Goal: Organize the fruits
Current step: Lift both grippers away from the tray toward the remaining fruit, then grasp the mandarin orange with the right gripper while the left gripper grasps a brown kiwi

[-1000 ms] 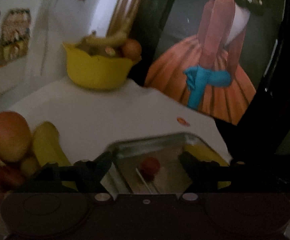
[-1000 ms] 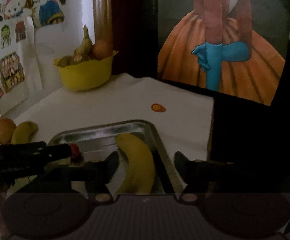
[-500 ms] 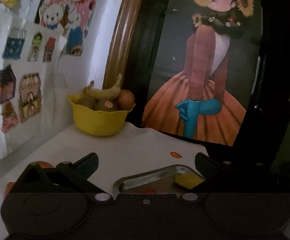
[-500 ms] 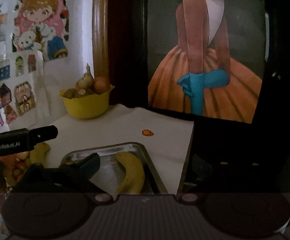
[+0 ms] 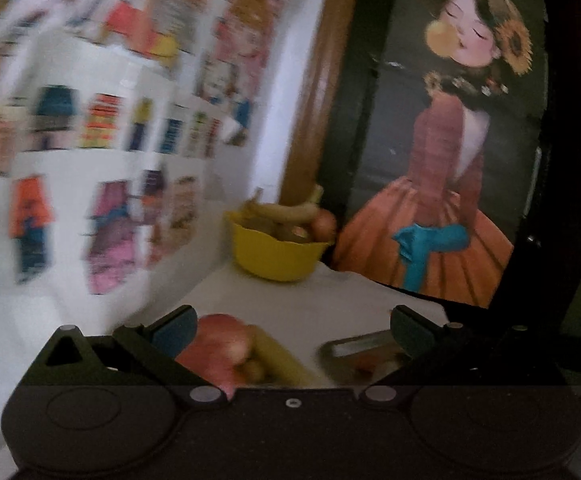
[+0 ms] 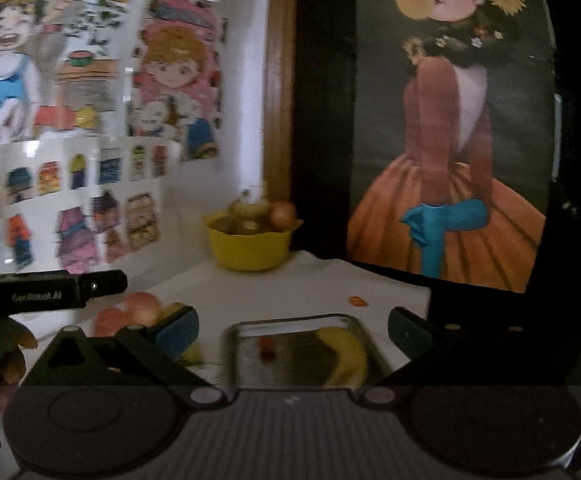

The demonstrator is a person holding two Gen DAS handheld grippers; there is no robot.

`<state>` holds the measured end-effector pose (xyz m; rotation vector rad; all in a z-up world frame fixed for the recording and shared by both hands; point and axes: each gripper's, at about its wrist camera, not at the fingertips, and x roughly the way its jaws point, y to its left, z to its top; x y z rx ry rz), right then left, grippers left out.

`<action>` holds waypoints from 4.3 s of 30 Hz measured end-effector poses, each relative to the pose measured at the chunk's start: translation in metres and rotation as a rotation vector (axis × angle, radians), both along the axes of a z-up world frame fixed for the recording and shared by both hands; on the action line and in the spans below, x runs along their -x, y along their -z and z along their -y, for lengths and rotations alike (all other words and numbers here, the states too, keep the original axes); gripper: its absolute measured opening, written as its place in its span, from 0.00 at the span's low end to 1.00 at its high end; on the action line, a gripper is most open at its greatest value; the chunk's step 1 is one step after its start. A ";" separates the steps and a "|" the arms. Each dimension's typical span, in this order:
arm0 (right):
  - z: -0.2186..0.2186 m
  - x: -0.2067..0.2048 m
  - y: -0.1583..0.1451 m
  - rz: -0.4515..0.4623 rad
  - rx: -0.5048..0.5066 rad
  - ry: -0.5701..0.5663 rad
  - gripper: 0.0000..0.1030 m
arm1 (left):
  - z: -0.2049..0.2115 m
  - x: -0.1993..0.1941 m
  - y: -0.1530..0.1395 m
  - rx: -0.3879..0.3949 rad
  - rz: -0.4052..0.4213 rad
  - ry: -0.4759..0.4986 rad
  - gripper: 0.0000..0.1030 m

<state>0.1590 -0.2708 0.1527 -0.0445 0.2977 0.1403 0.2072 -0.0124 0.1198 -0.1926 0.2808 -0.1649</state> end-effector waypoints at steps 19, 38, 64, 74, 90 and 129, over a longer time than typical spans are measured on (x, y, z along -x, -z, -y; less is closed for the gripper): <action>-0.113 0.039 0.040 -0.050 0.085 -0.190 1.00 | -0.107 0.065 0.043 -0.042 -0.085 -0.143 0.99; -0.131 0.007 0.103 -0.228 0.109 -0.143 1.00 | -0.084 0.037 0.081 -0.093 -0.194 -0.036 0.99; -0.099 -0.098 0.103 -0.255 0.268 -0.369 0.93 | -0.032 -0.043 0.091 -0.016 -0.297 0.092 0.99; -0.105 -0.133 0.113 -0.281 0.300 -0.525 0.66 | -0.019 -0.068 0.096 -0.001 -0.318 0.088 0.84; -0.122 -0.154 0.116 -0.295 0.318 -0.569 0.55 | -0.020 -0.080 0.102 0.040 -0.346 0.058 0.53; -0.108 -0.101 0.109 -0.281 0.297 -0.531 0.35 | -0.002 -0.038 0.089 -0.027 -0.340 0.137 0.28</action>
